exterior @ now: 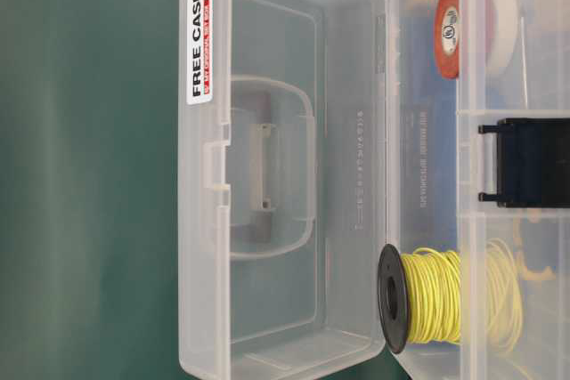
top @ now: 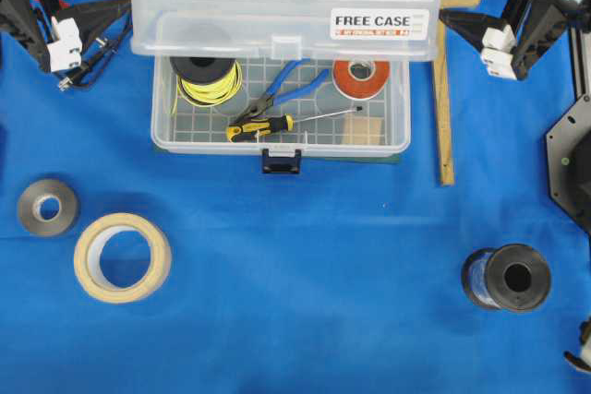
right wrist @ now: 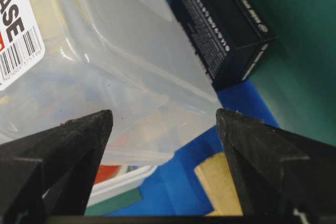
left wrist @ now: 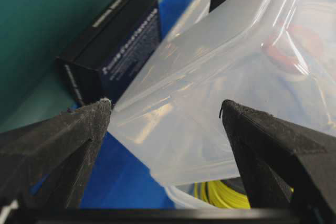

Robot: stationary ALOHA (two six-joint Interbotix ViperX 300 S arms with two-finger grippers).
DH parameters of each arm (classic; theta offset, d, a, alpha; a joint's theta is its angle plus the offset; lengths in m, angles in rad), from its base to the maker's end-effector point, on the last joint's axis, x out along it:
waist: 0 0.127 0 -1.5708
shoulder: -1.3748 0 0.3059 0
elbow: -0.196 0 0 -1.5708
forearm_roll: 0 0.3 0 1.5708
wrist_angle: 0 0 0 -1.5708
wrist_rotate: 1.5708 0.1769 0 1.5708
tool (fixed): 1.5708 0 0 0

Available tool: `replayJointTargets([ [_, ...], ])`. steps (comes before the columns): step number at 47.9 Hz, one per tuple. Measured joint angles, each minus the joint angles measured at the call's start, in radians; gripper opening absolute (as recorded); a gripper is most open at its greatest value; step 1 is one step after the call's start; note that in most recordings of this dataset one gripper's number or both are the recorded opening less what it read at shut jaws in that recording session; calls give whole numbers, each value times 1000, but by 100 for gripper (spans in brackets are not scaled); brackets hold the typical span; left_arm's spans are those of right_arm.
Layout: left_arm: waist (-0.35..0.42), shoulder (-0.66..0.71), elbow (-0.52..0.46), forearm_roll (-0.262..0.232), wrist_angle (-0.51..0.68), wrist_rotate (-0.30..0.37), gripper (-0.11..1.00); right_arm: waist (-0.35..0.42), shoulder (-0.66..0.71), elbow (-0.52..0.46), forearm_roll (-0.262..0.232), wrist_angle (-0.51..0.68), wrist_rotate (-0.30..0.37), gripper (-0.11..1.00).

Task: Open the tool box with both arms.
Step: 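Push the lid fully open backward with both grippers, then release the lid and raise both grippers away from the box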

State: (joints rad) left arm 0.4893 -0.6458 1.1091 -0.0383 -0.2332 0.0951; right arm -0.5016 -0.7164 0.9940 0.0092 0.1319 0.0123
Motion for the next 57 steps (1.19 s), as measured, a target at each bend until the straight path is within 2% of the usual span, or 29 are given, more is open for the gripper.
replayJointTargets([
  [18,72,5,5,0,-44,0,91,-83,51,-14,2,-48,2,82],
  [40,167,158,-38,0,-92,3,91,-169,106,-32,2,-97,0,82],
  [57,201,250,-95,0,-94,5,91,-236,179,-54,2,-114,0,82],
])
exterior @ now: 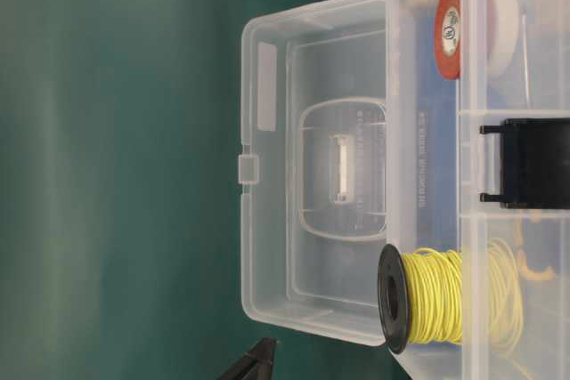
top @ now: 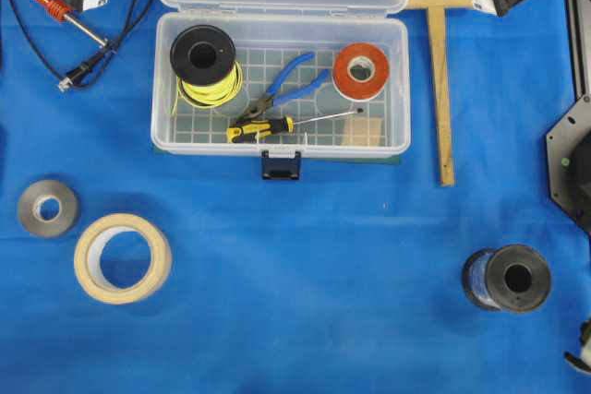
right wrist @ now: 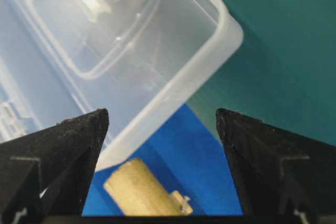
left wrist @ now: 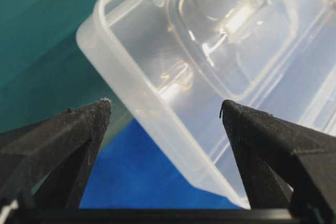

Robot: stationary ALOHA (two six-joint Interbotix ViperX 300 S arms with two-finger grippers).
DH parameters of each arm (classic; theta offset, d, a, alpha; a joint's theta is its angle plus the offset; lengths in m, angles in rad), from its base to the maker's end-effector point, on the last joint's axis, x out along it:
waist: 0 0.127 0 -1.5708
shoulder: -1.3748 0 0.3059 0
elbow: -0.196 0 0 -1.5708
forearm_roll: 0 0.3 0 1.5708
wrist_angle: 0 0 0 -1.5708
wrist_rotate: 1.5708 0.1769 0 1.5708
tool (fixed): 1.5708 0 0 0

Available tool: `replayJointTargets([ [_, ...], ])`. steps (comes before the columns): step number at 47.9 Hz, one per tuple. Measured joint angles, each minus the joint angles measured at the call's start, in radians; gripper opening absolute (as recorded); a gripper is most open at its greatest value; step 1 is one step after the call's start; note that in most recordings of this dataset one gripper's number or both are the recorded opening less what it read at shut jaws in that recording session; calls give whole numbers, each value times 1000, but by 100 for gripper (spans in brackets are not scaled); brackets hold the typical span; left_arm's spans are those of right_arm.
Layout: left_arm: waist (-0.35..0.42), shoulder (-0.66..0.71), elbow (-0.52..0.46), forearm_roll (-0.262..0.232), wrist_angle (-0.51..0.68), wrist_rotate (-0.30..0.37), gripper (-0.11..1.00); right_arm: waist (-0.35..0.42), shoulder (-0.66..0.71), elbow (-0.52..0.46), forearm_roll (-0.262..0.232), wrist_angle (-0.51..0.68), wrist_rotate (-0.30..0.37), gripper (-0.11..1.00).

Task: Open the tool box with both arms.

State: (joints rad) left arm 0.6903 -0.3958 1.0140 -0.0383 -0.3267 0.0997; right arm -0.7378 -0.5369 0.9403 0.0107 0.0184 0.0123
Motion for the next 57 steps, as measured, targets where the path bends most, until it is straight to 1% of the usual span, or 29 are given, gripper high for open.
replayJointTargets([
  [23,20,6,0,0,2,0,91,-12,2,-3,2,6,3,82],
  [34,58,-64,55,0,9,0,91,-57,-106,48,2,72,3,82],
  [44,74,-163,112,0,31,-3,91,-67,-241,103,2,150,3,82],
  [48,75,-181,118,0,38,-8,91,-67,-264,109,3,158,3,82],
  [57,75,-186,120,0,60,-17,91,-67,-244,110,5,160,3,82],
])
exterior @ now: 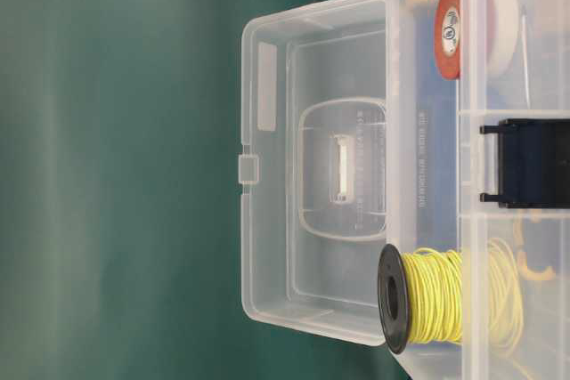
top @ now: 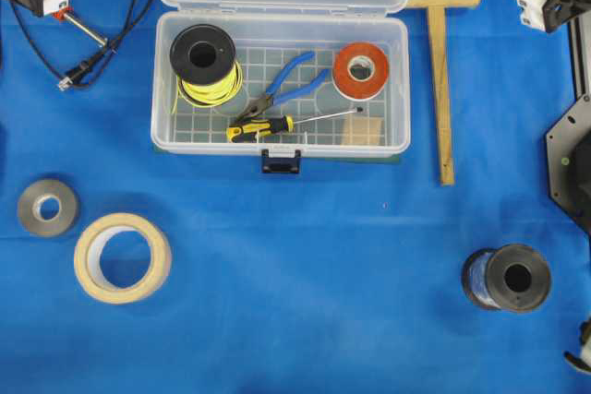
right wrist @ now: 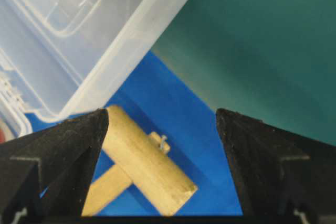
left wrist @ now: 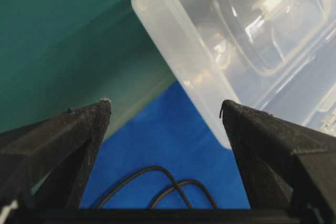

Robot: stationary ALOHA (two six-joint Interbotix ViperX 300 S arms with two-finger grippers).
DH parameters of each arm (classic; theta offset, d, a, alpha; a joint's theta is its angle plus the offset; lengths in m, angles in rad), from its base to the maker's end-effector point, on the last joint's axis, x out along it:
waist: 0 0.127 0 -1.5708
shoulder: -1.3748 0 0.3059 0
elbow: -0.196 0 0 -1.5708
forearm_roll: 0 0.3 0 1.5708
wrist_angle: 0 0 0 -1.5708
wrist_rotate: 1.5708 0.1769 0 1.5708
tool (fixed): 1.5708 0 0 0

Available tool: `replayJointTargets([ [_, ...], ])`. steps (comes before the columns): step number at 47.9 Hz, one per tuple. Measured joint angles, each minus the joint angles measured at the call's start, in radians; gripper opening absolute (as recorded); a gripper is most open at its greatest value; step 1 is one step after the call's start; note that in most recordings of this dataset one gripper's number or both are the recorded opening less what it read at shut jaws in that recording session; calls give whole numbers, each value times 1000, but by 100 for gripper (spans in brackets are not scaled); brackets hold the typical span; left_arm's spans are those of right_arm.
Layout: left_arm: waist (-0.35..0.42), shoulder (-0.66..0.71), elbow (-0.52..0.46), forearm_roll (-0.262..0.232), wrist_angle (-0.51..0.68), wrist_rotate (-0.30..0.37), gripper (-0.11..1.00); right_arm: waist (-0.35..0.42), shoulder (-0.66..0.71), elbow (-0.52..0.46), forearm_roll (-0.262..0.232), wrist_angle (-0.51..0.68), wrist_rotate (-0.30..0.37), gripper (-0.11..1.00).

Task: Open the tool box with both arms.

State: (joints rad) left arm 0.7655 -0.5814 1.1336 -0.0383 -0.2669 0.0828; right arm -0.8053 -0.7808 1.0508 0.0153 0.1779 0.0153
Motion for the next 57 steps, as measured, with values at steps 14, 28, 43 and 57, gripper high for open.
replayJointTargets([
  [14,-149,-11,9,0,35,-20,91,114,17,0,40,23,2,82],
  [28,-402,-14,14,0,64,-29,91,419,23,0,61,83,2,82],
  [43,-558,-15,17,0,71,-26,91,623,63,2,77,92,2,82],
  [57,-558,-107,49,0,163,-26,91,624,-25,9,75,179,2,82],
])
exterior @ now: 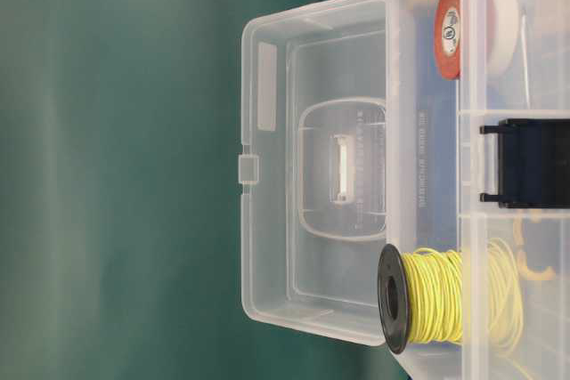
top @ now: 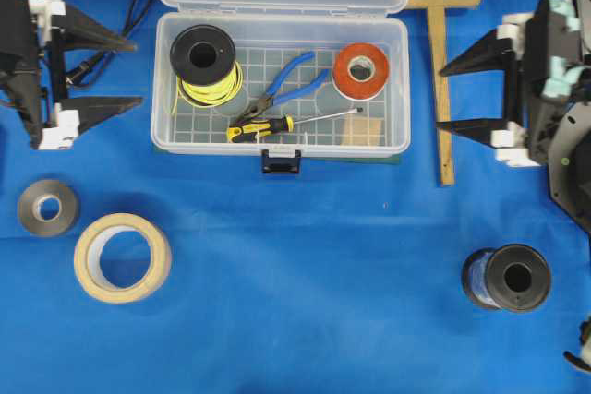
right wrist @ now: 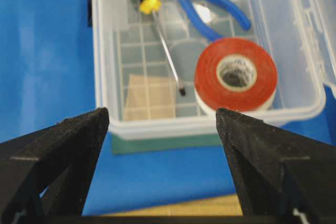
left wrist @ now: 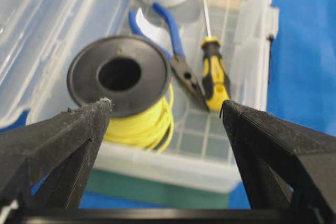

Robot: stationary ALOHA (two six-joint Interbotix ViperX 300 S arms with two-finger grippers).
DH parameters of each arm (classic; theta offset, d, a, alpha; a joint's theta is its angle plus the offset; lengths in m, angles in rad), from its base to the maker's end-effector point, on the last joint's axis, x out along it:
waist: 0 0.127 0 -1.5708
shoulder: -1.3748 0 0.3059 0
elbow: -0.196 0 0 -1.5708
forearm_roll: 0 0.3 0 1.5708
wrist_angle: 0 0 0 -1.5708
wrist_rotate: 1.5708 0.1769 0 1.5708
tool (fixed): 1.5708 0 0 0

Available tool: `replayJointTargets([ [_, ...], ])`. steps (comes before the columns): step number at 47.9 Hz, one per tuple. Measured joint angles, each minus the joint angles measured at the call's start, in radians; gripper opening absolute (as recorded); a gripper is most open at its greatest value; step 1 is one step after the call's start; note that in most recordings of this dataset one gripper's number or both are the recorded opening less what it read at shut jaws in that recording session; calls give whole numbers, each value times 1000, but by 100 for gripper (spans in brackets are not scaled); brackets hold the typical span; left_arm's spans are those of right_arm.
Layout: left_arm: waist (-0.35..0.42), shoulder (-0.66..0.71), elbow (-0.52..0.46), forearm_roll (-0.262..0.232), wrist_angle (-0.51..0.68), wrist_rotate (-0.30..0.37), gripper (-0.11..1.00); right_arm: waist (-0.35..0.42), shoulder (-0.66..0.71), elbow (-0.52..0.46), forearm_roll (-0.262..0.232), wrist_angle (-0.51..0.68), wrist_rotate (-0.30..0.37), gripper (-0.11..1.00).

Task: Open the tool box with both arms.

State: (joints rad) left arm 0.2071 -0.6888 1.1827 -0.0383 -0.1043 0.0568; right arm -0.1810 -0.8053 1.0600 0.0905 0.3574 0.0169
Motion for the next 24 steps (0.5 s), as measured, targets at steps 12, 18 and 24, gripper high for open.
replayJointTargets([
  [12,-25,-213,58,0,114,0,91,2,-169,34,-2,94,0,82],
  [18,-29,-302,98,0,164,-2,91,2,-229,69,0,118,2,82],
  [24,-34,-360,132,-2,209,-3,91,2,-253,95,12,126,17,82],
])
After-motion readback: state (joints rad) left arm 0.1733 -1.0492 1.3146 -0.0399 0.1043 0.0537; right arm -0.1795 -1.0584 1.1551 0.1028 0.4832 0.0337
